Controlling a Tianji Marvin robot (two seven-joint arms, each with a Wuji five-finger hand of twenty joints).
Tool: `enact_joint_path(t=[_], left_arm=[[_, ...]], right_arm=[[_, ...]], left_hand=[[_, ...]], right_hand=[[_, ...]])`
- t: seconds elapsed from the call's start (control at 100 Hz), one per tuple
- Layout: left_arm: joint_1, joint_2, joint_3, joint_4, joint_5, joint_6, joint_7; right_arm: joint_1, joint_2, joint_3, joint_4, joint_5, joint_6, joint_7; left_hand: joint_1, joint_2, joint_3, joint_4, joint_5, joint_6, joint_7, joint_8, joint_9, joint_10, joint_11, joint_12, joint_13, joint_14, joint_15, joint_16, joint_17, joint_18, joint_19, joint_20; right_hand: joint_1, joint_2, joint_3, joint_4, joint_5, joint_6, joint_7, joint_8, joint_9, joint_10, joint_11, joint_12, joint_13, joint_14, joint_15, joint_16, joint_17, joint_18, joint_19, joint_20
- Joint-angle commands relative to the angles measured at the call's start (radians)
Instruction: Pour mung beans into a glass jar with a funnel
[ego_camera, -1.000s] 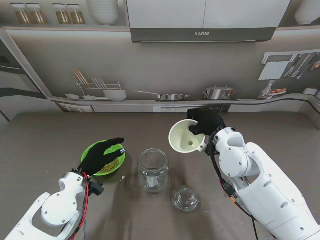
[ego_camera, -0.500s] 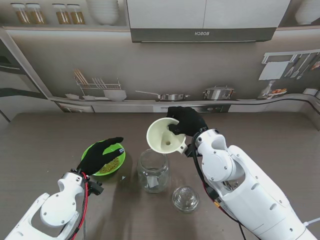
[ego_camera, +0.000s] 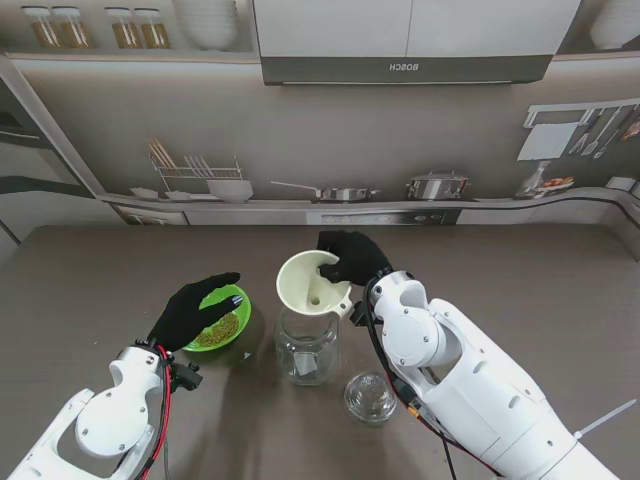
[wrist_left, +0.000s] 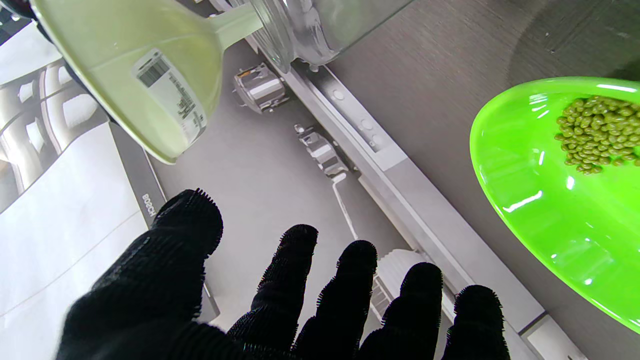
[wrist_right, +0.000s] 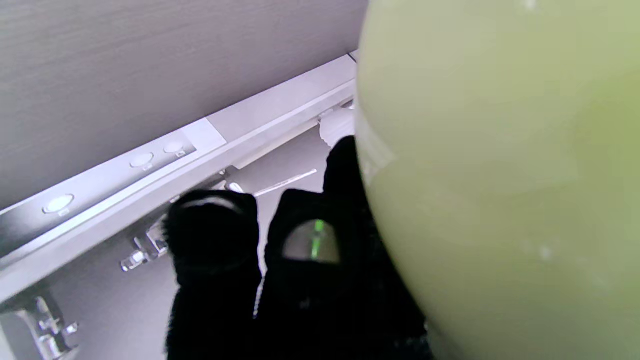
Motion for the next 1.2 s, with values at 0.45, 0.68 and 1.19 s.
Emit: enact_joint_path(t=[0.45, 0.68, 1.19], left_arm=[[0.005, -0.005, -0.003, -0.011, 0.003, 0.000, -0.016], [0.007, -0.005, -0.004, -0.013, 0.003, 0.000, -0.017], [0.005, -0.004, -0.003, -0.012, 0.001, 0.000, -0.022]], right_arm=[[0.022, -0.019, -0.055, 0.107, 0.029, -0.062, 0.005], [0.035, -0.021, -0.075, 0.127, 0.033, -0.072, 0.012], [0.026, 0.002, -0.059, 0.096, -0.022, -0.068, 0.046]], left_hand=[[-0.006, 0.033, -0.016, 0.037, -0.003, -0.014, -0.009, -0.003, 0.001, 0.002, -0.004, 0.001, -0.007, -0.002, -0.011, -0.003, -0.011, -0.016, -0.015, 0.009], [-0.006, 0.033, -0.017, 0.037, -0.003, -0.014, -0.009, -0.003, 0.002, 0.001, -0.003, 0.002, -0.007, -0.001, -0.011, -0.003, -0.011, -0.016, -0.015, 0.009], [-0.006, 0.033, -0.016, 0.036, -0.005, -0.014, -0.010, -0.004, 0.001, 0.002, -0.004, 0.002, -0.007, -0.002, -0.011, -0.003, -0.012, -0.016, -0.015, 0.008]], right_hand=[[0.004, 0.091, -0.042, 0.001, -0.056, 0.009, -0.008, 0.013, -0.028, 0.033, -0.007, -0.089, 0.034, 0.097, -0.335, -0.182, -0.158, 0.118, -0.143, -0.027], [-0.081, 0.116, -0.075, -0.001, -0.104, 0.012, -0.124, -0.022, -0.117, 0.046, -0.092, -0.142, 0.002, 0.164, -0.589, -0.247, -0.260, 0.173, -0.204, -0.052], [-0.302, 0.175, -0.136, 0.192, -0.172, -0.027, -0.433, 0.163, -0.440, 0.089, -0.172, -0.302, -0.326, 0.341, -0.956, -0.429, -0.476, 0.279, -0.352, -0.076]])
